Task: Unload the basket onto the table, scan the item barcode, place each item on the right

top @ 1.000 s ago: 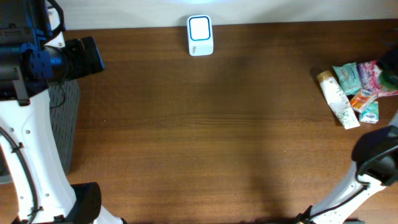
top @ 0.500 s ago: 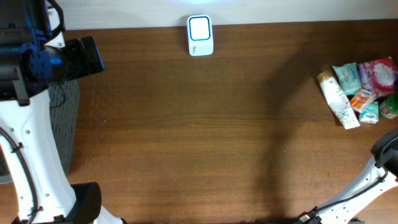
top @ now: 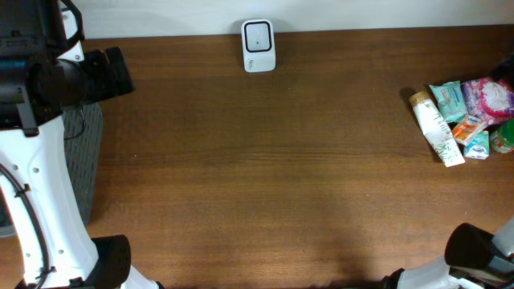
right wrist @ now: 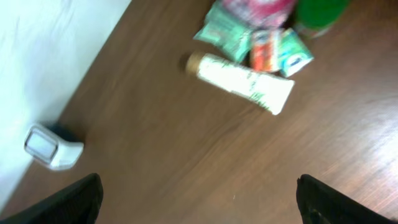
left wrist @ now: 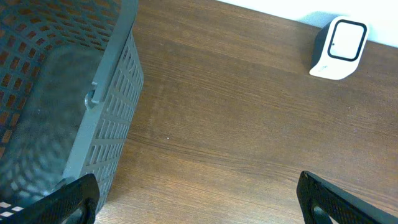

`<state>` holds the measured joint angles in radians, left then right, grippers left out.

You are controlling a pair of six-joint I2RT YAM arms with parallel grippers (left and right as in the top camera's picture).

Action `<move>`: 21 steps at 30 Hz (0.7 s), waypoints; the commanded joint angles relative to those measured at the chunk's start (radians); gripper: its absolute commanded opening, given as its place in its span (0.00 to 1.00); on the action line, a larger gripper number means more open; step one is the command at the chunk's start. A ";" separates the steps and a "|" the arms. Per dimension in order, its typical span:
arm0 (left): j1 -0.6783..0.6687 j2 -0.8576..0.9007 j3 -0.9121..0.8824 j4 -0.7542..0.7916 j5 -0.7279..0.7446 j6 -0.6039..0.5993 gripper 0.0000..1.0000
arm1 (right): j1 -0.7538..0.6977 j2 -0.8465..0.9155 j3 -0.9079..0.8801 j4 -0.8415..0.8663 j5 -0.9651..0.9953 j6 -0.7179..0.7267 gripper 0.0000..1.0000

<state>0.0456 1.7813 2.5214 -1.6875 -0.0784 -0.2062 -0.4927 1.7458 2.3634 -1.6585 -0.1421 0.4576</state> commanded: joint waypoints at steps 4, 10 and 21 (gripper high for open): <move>0.003 -0.004 0.003 0.000 0.007 -0.005 0.99 | 0.248 -0.204 -0.114 -0.040 0.092 -0.065 0.94; 0.003 -0.004 0.003 0.000 0.007 -0.005 0.99 | 0.415 -0.572 -0.651 0.116 0.127 -0.083 0.95; 0.003 -0.004 0.003 0.000 0.007 -0.005 0.99 | 0.416 -0.579 -0.872 0.035 0.067 -0.086 0.99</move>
<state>0.0456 1.7813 2.5214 -1.6875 -0.0784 -0.2062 -0.0849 1.1328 1.4994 -1.6199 -0.0742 0.3809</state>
